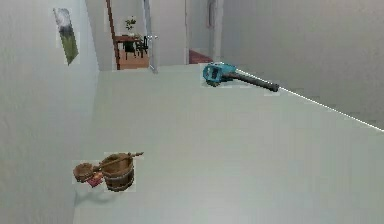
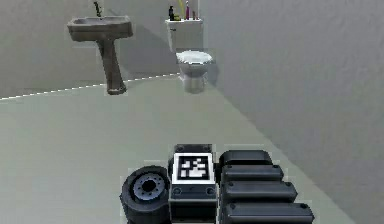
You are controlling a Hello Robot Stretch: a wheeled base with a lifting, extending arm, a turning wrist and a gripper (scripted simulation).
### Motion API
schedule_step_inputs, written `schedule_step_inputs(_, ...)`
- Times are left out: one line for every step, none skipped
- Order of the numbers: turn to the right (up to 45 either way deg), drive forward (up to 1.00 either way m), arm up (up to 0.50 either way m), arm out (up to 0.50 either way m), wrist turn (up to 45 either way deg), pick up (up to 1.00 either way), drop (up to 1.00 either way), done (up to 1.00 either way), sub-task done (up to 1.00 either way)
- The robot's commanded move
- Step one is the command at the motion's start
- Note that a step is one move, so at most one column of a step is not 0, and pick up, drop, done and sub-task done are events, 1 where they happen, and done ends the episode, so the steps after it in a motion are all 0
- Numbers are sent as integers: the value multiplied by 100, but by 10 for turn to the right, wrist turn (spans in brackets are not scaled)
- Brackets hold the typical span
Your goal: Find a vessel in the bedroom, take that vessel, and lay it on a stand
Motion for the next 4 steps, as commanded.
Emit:
schedule_step_inputs(120,0,0,0,0,0,0,0,0)
schedule_step_inputs(0,35,0,0,0,0,0,0,0)
schedule_step_inputs(-60,0,0,0,0,0,0,0,0)
schedule_step_inputs(0,100,0,0,0,0,0,0,0)
